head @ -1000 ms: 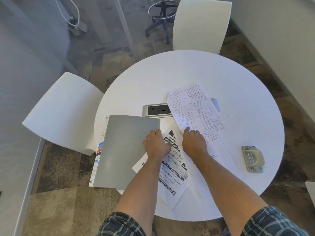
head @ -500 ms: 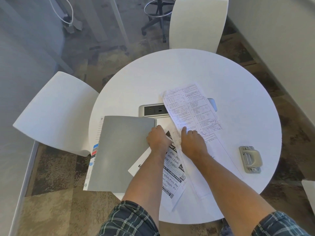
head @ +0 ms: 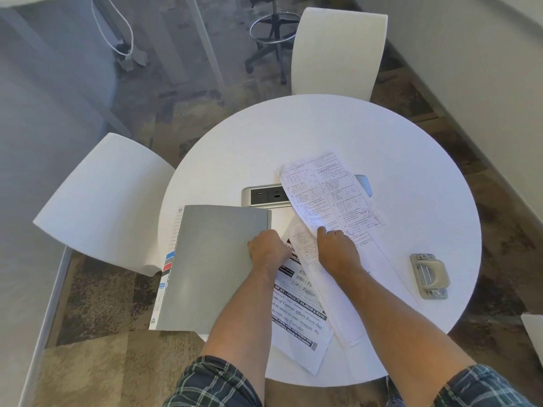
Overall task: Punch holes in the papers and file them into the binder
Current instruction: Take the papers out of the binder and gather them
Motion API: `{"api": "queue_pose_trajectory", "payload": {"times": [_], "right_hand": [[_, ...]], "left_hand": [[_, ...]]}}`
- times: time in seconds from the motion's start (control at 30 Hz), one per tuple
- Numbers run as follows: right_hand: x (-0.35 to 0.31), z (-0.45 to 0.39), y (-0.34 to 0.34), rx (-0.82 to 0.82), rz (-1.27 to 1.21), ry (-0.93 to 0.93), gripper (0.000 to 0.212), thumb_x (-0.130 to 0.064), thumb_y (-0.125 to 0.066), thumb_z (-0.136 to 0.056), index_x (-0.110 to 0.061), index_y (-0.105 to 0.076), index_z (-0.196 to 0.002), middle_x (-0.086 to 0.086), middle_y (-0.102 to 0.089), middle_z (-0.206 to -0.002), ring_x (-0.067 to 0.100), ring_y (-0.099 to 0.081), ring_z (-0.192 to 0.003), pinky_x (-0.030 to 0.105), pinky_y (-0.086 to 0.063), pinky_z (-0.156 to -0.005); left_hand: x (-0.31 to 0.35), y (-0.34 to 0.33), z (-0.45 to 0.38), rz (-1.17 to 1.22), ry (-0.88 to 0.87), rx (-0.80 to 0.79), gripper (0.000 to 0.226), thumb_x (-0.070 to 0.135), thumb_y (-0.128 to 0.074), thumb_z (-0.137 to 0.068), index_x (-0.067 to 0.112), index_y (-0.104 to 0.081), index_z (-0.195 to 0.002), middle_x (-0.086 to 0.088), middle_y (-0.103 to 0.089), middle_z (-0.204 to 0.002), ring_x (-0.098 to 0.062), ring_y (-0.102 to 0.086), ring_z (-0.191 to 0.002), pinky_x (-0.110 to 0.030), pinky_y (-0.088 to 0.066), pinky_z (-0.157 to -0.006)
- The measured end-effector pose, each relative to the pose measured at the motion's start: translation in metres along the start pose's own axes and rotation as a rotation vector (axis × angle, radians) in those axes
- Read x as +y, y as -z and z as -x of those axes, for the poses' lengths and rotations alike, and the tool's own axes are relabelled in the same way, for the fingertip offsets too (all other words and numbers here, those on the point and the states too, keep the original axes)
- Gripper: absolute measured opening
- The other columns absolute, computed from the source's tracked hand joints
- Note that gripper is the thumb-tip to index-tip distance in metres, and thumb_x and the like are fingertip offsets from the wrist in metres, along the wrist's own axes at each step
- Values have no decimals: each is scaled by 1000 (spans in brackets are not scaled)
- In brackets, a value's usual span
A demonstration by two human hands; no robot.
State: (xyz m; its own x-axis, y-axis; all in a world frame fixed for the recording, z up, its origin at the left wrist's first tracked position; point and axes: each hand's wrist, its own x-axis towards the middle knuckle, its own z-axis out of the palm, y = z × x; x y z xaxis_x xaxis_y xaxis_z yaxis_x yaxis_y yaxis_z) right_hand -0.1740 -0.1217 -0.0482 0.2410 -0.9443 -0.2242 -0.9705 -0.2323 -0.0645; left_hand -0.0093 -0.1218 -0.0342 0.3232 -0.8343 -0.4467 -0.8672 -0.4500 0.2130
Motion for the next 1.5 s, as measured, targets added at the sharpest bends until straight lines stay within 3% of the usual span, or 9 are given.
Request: {"api": "queue_pose_trajectory", "payload": {"times": [0.27, 0.63, 0.87, 1.0, 1.1, 1.17, 1.3, 1.43, 1.5], "right_hand": [[6, 9, 9, -16, -133, -91, 26, -2, -44, -99, -9, -55, -120, 8, -68, -102, 23, -63, -89, 31, -42, -64], [7, 19, 13, -42, -193, -124, 28, -6, -41, -100, -8, -50, -127, 10, -67, -98, 24, -58, -79, 34, -44, -64], [21, 40, 36, 79, -370, -217, 16, -12, -42, -103, -10, -50, -116, 12, -69, -97, 26, -56, -70, 35, -47, -61], [26, 55, 51, 220, -444, -222, 16, -17, -40, -107, -8, -52, -113, 16, -72, -96, 30, -54, -67, 34, -44, -60], [23, 67, 58, 342, -448, -166, 19, -20, -43, -107, -9, -58, -112, 12, -74, -89, 34, -65, -71, 37, -50, -60], [17, 76, 60, 429, -418, -108, 17, -22, -49, -105, -11, -62, -107, 8, -74, -79, 36, -69, -67, 37, -54, -58], [-4, 94, 56, 613, -410, 120, 5, -18, -70, -93, -14, -71, -95, 1, -71, -65, 31, -65, -47, 28, -44, -45], [-26, 113, 49, 683, -419, 353, 11, -24, -67, -90, -15, -74, -92, -3, -72, -64, 26, -61, -39, 25, -40, -36], [-36, 121, 45, 677, -422, 440, 21, -30, -55, -92, -17, -72, -91, -4, -71, -65, 24, -60, -38, 25, -40, -34]], "left_hand": [[-5, -20, 59, -57, 146, -38, 94, 58, -89, -58, 20, -42, -130, -5, -54, -121, -26, -62, -106, -44, -38, -93], [-10, -36, 86, 209, 205, -44, 27, 33, -75, -75, 17, -69, -95, 1, -73, -93, -21, -70, -85, -33, -56, -82], [-35, -5, 98, 506, 53, 37, 9, 18, -64, -82, 15, -58, -88, 1, -65, -81, -19, -62, -71, -31, -51, -60], [-43, 28, 105, 553, 9, 157, 23, 17, -60, -86, 19, -53, -108, -2, -66, -89, -25, -65, -77, -36, -55, -64], [-47, 42, 113, 561, -14, 302, 67, 9, -57, -89, 30, -29, -146, -6, -65, -90, -28, -64, -75, -35, -51, -63], [-48, 49, 120, 572, -64, 339, 77, 3, -55, -87, 33, -29, -152, -4, -66, -96, -26, -65, -82, -34, -53, -69], [-47, 59, 127, 670, -15, 289, 51, 0, -51, -81, 20, -65, -126, -5, -67, -119, -24, -65, -96, -29, -53, -74], [-44, 68, 131, 826, 52, 255, 40, 1, -50, -83, 17, -71, -113, 3, -64, -103, -6, -61, -71, -12, -44, -47], [-45, 69, 129, 882, 75, 271, 23, 12, -51, -90, 15, -73, -99, 3, -69, -93, -4, -60, -65, -14, -43, -47]]}}
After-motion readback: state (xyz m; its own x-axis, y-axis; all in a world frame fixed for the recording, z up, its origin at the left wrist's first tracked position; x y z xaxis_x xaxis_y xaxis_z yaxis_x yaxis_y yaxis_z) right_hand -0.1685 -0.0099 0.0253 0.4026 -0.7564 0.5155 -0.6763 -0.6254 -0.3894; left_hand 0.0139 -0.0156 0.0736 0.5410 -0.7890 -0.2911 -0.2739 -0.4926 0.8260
